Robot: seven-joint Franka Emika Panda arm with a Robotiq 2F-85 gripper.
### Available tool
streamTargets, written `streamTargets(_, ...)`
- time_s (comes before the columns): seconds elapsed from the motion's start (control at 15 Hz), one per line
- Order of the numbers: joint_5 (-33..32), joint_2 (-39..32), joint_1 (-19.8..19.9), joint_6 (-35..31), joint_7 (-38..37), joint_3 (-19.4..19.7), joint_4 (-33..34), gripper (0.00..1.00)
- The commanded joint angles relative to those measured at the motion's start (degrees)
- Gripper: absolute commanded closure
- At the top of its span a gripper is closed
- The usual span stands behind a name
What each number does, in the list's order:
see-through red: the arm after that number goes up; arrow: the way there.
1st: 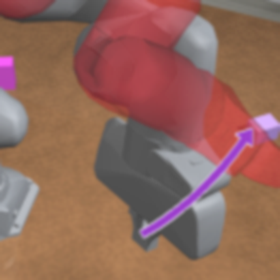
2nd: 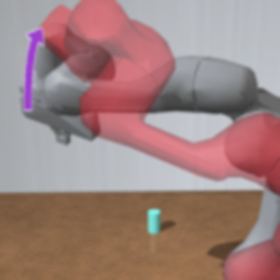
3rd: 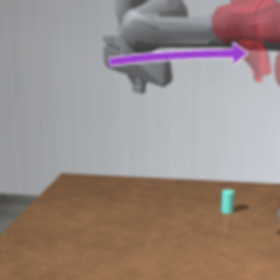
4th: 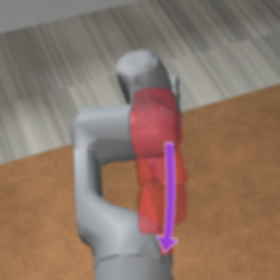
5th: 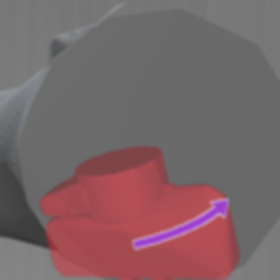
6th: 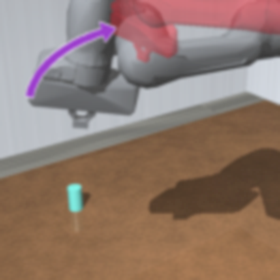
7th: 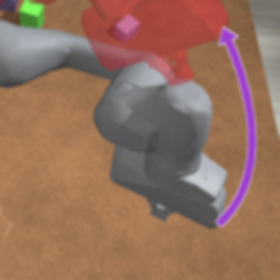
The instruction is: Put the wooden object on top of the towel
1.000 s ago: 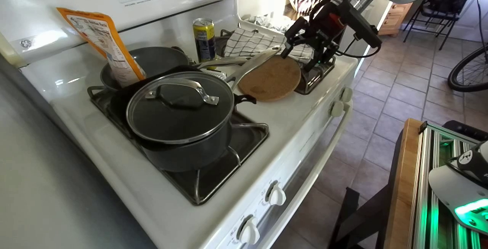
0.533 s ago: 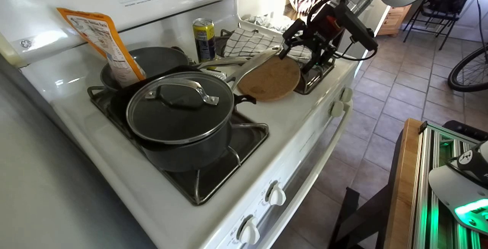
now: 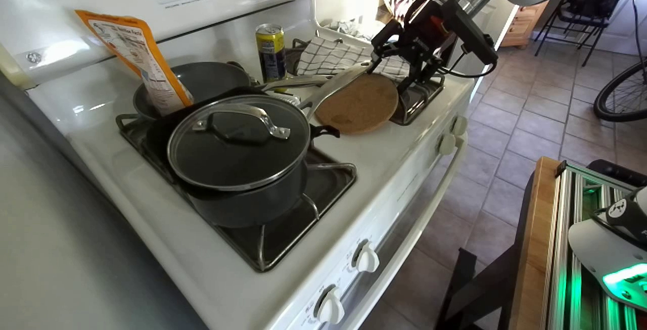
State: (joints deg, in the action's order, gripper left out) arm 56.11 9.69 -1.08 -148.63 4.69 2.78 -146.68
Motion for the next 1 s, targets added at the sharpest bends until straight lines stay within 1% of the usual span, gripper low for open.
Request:
streamTargets(0.0, 2.83, -1.27, -0.42, -2.83, 2.00, -0.95, 0.02, 0.00)
streamTargets(0.27, 4.84, -2.58, -0.95, -5.25, 3.60, -1.18, 0.19, 0.00)
streamTargets(0.6, 11.29, -5.05, -2.24, -7.32, 7.55, -1.55, 1.18, 0.00)
streamTargets(0.67, 12.34, -5.53, -2.38, -7.15, 8.15, -1.63, 1.40, 0.11)
streamTargets(0.73, 13.18, -6.05, -2.46, -7.03, 8.54, -1.67, 1.71, 0.27)
streamTargets(0.87, 14.31, -6.08, -2.47, -7.11, 9.36, -1.67, 2.04, 0.42)
streamTargets(0.93, 14.90, -6.29, -2.46, -7.17, 9.93, -1.66, 2.35, 0.51)
